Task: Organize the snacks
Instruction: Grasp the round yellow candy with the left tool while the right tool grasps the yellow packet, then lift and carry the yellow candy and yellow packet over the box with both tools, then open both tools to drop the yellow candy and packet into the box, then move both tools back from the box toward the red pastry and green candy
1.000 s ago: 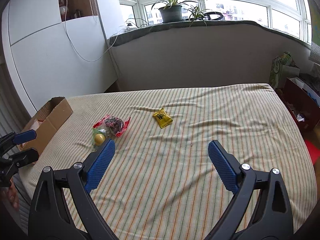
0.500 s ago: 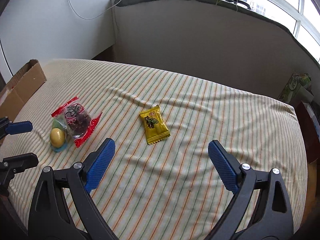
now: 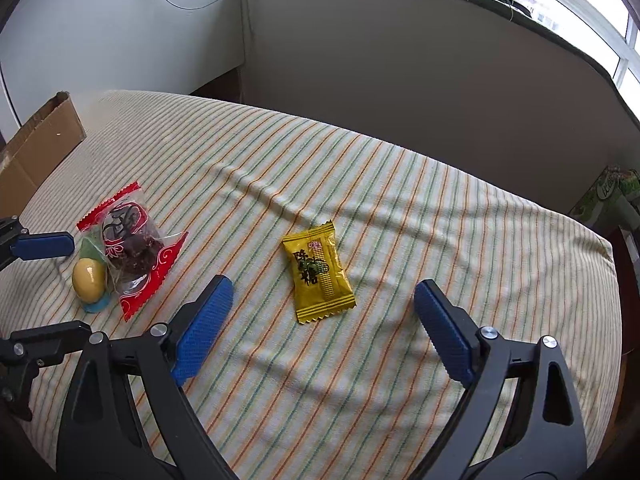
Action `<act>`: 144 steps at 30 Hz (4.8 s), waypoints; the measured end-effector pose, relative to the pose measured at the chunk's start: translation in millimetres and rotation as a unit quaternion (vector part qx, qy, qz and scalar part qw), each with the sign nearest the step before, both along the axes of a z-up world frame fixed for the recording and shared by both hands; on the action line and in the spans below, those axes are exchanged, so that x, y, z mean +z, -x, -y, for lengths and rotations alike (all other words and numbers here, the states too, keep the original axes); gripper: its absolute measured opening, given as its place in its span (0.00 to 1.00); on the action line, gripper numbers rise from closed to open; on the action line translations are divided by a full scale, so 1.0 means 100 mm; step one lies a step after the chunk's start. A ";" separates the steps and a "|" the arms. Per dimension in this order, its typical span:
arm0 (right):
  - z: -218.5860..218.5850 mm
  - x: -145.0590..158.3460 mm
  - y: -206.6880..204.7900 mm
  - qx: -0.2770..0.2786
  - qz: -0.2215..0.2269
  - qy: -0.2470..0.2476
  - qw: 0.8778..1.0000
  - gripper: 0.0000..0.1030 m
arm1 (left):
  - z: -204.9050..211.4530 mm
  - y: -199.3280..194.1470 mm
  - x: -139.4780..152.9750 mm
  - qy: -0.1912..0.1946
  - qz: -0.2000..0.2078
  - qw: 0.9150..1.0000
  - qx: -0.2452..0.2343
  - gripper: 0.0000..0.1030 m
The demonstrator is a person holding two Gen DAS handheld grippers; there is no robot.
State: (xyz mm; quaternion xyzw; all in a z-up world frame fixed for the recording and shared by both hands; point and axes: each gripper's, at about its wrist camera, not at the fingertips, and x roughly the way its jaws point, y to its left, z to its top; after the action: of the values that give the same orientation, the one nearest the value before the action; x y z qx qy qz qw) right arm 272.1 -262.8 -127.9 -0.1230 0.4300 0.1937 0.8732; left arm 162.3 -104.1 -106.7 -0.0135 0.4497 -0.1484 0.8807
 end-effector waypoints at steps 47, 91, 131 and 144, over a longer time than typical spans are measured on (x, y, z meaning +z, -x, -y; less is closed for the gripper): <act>0.38 0.42 1.14 -0.087 0.054 -0.114 0.988 0.25 | -0.62 0.63 0.40 0.111 0.083 0.990 0.016 0.26; -3.02 1.13 1.56 0.207 0.099 -0.097 0.968 0.25 | -2.78 1.38 0.70 0.113 0.185 0.951 0.219 0.26; -2.86 0.90 1.54 0.179 0.107 -0.108 0.972 0.70 | -2.87 1.45 0.66 0.094 0.168 0.944 0.268 0.76; -2.10 0.86 1.46 0.116 0.110 -0.136 0.978 0.73 | -2.36 1.33 0.82 0.067 0.169 0.958 0.221 0.76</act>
State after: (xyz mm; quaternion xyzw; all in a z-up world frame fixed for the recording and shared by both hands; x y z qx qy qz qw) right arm 126.4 -52.8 -42.3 -0.0729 0.2835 0.3353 0.8955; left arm 29.4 131.8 -25.0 -0.1465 0.2696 0.0202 0.9516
